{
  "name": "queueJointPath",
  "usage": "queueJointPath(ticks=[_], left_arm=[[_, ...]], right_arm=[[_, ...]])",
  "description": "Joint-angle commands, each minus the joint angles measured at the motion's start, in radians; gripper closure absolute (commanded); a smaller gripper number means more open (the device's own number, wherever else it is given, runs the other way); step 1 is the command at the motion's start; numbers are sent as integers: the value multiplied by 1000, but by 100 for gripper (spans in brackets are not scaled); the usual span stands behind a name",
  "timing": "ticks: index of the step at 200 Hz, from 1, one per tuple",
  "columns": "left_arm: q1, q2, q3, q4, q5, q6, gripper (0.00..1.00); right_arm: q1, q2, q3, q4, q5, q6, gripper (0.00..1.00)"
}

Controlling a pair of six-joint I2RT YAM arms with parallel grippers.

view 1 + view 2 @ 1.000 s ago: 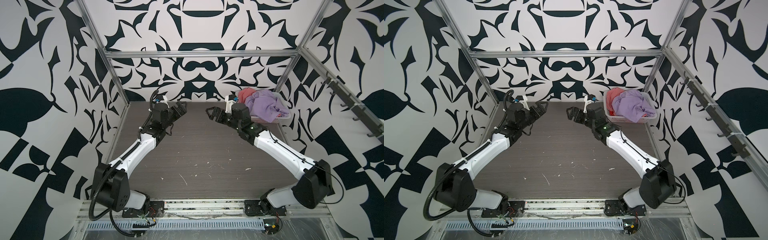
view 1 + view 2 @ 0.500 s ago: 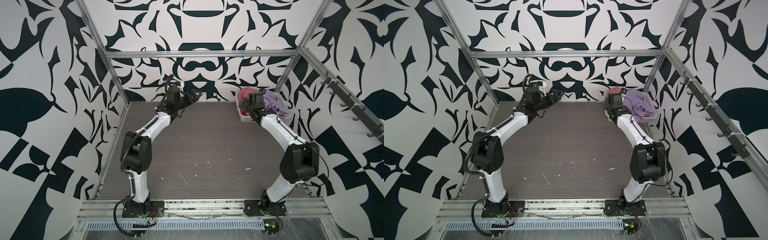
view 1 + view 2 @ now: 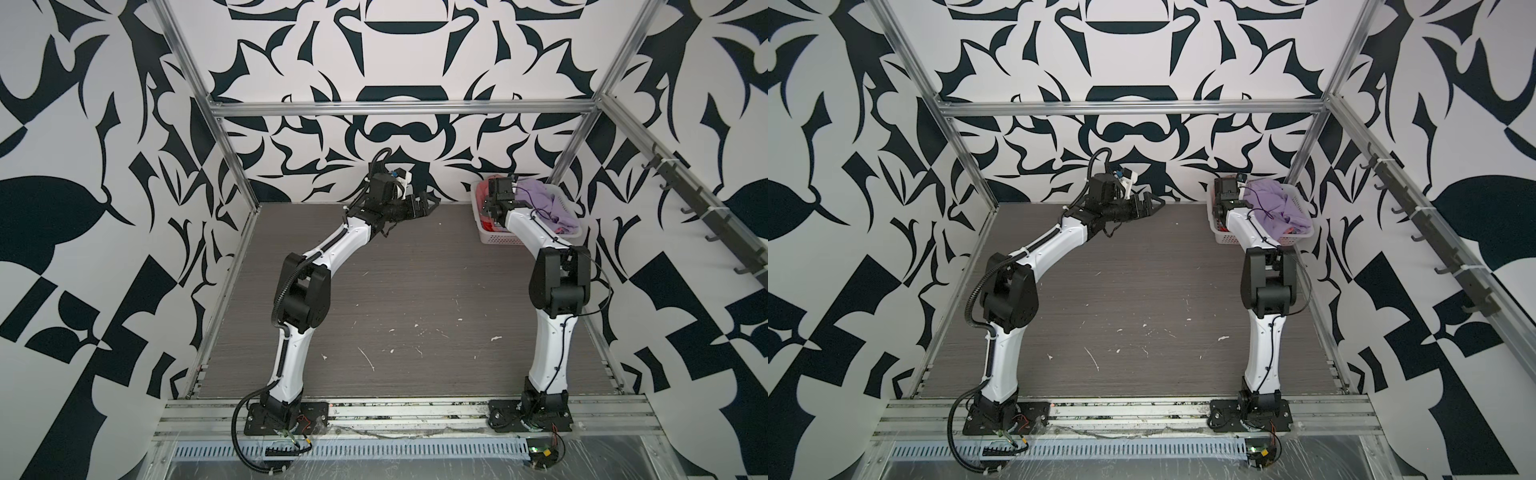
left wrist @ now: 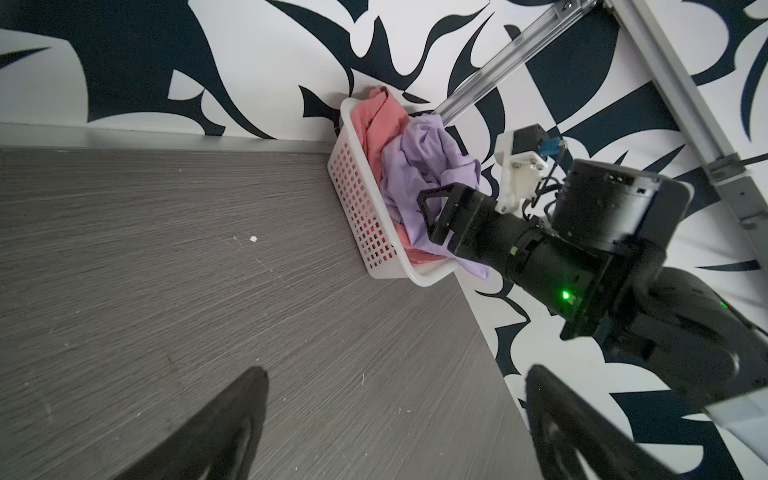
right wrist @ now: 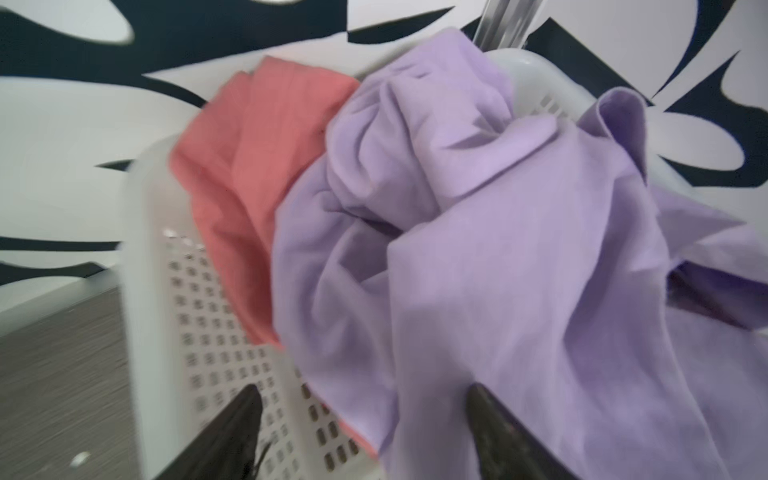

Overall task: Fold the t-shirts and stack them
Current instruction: 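Grasp the lavender t-shirt with the right gripper, lift and drop it on the table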

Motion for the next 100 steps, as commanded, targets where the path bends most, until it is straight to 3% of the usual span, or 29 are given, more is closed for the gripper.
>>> queueJointPath(ticks=[1, 37, 57, 100], left_arm=[[14, -33, -4, -45, -38, 44, 1], [11, -31, 2, -54, -42, 57, 1], [9, -33, 4, -63, -42, 61, 1], [8, -82, -61, -44, -54, 60, 1]], right_arm=[[-11, 0, 71, -55, 79, 3, 33], [-13, 30, 119, -116, 118, 37, 71], [-11, 12, 115, -126, 122, 43, 99], [-11, -104, 99, -119, 76, 49, 100]])
